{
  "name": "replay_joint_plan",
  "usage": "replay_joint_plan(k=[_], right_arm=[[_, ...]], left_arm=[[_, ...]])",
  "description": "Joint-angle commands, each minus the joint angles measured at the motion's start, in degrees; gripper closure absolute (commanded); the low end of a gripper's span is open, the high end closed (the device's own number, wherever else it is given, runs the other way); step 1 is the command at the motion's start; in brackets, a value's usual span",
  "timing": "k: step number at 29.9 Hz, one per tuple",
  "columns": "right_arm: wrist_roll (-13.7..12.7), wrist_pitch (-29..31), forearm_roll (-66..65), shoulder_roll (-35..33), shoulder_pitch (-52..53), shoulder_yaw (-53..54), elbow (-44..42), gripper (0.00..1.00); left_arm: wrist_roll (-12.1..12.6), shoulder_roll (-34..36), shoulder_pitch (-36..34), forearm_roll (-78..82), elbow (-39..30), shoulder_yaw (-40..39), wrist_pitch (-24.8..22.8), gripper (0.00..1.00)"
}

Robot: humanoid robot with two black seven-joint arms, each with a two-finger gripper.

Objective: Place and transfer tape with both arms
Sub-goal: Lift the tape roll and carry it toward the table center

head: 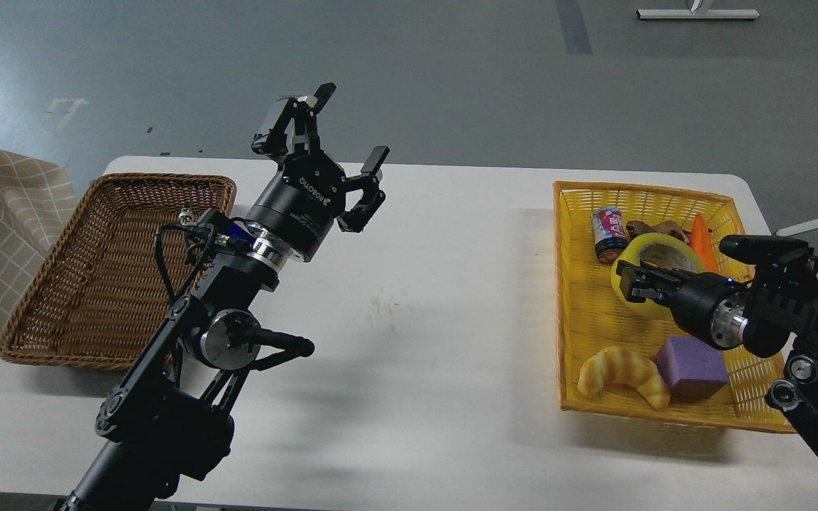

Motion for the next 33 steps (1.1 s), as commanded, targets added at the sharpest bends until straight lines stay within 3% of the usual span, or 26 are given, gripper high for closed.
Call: replay_joint_plan(k=[1,13,23,33], right_arm=[[0.1,1.0,0.5,0.1,3.0,0.0,0.8,0.94],[0.0,1.0,2.4,3.3,18.2,-5.0,-3.6,0.97],[0.0,1.0,3.2,14.8,25.0,-14.4,-5.3,0.98],[0.0,1.0,3.1,24.0,25.5,-17.8,-9.5,0.99]], left_arm=[[0.0,0.0,0.1,0.0,0.0,0.0,0.0,0.00],[0.0,0.0,-0.4,0.0,-0.1,-0.2,0.1,0.00],[0.0,0.0,-0.2,-0.1,-0.2,-0.3,1.0,0.00],[0.0,0.0,0.0,-0.1,-0.2,-0.8,1.1,0.00]])
